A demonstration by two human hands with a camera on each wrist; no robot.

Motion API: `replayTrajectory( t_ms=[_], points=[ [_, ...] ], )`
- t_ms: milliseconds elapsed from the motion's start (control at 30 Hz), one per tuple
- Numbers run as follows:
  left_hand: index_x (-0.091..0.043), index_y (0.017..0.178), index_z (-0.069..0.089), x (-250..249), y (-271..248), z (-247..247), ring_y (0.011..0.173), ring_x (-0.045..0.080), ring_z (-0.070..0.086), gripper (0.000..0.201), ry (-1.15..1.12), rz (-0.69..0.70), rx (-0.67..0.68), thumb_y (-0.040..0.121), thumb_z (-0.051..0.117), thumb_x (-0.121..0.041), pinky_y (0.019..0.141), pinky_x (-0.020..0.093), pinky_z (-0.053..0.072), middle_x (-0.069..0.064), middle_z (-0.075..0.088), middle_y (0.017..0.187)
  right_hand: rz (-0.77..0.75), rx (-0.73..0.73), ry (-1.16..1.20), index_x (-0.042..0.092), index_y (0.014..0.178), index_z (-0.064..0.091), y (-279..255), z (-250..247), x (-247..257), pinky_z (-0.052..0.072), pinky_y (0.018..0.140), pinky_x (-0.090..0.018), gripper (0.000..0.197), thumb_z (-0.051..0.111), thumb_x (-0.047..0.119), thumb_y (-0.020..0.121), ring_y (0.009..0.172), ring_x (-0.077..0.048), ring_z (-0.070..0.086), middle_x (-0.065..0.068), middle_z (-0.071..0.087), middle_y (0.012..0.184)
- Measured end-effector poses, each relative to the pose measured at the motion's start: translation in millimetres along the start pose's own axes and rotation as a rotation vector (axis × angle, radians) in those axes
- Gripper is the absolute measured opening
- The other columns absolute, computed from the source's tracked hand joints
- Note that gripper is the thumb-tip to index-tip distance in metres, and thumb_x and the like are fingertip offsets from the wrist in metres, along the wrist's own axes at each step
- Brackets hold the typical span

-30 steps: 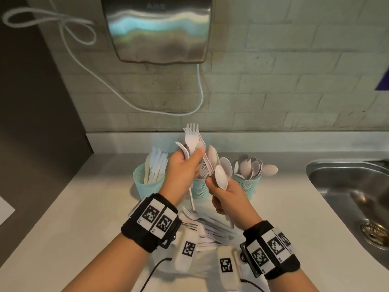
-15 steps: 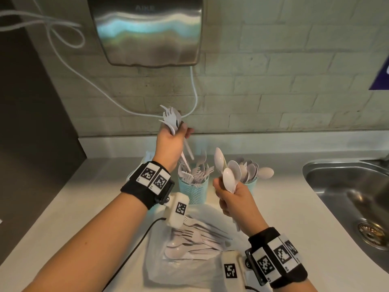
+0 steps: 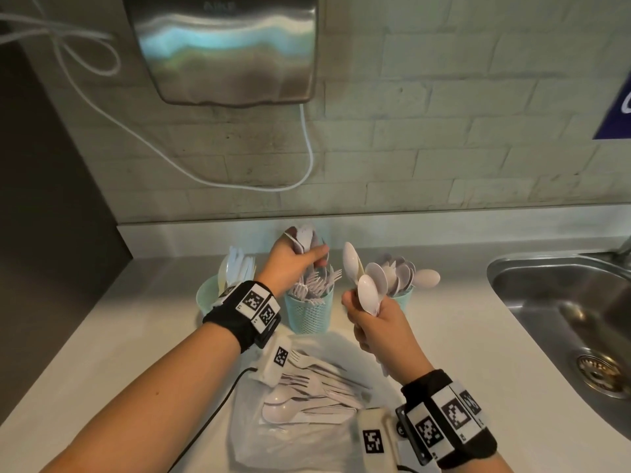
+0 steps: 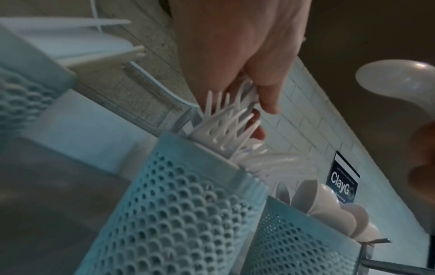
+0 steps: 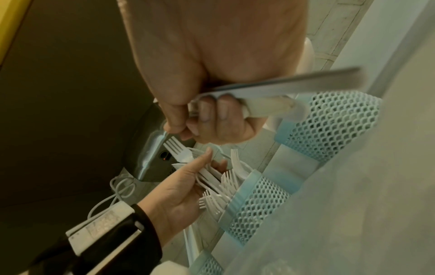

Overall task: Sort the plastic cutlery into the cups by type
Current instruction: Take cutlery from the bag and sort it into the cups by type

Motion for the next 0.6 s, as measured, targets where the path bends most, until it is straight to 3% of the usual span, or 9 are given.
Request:
replayTrajectory(
  t_ms=[167, 267, 333, 467, 533, 600],
  points=[
    [-0.021, 0.102, 0.056, -1, 2, -9, 0.084, 0.015, 0.064, 0.039, 0.121, 0.065, -0.103, 0.071, 0.08, -0.022, 0.076, 0.026, 0.052, 0.0, 0.066, 0.086, 0.012, 0.005, -0.001, 0.012, 0.082, 0.053, -1, 0, -3, 0.031, 0.041, -0.02, 0.017, 0.063, 0.023, 0.089, 0.042, -0.008, 0.034, 0.004, 0.038, 0.052],
    [-0.017, 0.095, 0.056, -5, 2, -8, 0.075, 0.013, 0.06, 0.032, 0.287, 0.099, -0.128, 0.074, 0.078, -0.025, 0.066, 0.021, 0.046, -0.002, 0.062, 0.079, 0.006, 0.003, 0.003, 0.011, 0.081, 0.052, -1, 0, -3, 0.03, 0.04, -0.019, 0.017, 0.063, 0.023, 0.089, 0.042, -0.007, 0.034, 0.005, 0.038, 0.051],
    [-0.01, 0.091, 0.061, -5, 1, -4, 0.075, 0.016, 0.058, 0.026, 0.507, 0.07, -0.097, 0.079, 0.073, -0.029, 0.065, 0.024, 0.044, 0.002, 0.062, 0.081, 0.007, 0.001, -0.001, 0.012, 0.082, 0.053, -1, 0, -3, 0.031, 0.041, -0.019, 0.017, 0.063, 0.023, 0.089, 0.042, -0.007, 0.034, 0.005, 0.038, 0.051],
    [-0.007, 0.093, 0.067, -3, 3, 4, 0.089, 0.027, 0.064, 0.035, 0.878, 0.023, -0.018, 0.08, 0.069, -0.039, 0.077, 0.033, 0.05, 0.013, 0.069, 0.097, 0.008, -0.001, -0.01, 0.012, 0.081, 0.054, -1, 1, -2, 0.031, 0.041, -0.019, 0.018, 0.064, 0.025, 0.088, 0.042, -0.007, 0.034, 0.004, 0.038, 0.052],
    [-0.011, 0.102, 0.064, -2, 6, 2, 0.096, 0.025, 0.064, 0.048, 0.849, 0.009, -0.028, 0.073, 0.073, -0.048, 0.081, 0.032, 0.051, 0.008, 0.067, 0.104, 0.008, 0.0, -0.007, 0.013, 0.079, 0.053, -1, 1, -1, 0.03, 0.04, -0.019, 0.018, 0.063, 0.025, 0.089, 0.042, -0.007, 0.033, 0.005, 0.037, 0.05],
    [-0.022, 0.118, 0.053, -4, 7, 1, 0.104, 0.022, 0.06, 0.068, 0.582, 0.043, -0.06, 0.063, 0.078, -0.051, 0.088, 0.036, 0.05, 0.003, 0.061, 0.111, 0.003, -0.001, -0.009, 0.014, 0.078, 0.053, -2, -1, 1, 0.029, 0.04, -0.019, 0.018, 0.063, 0.024, 0.089, 0.041, -0.008, 0.032, 0.007, 0.037, 0.049]
  ],
)
Point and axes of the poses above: each hand's wrist, its own y-axis towards the middle knuckle, its own z-axis out of the palm, x = y × z, the point moved 6 cm from there along y, towards the middle knuckle
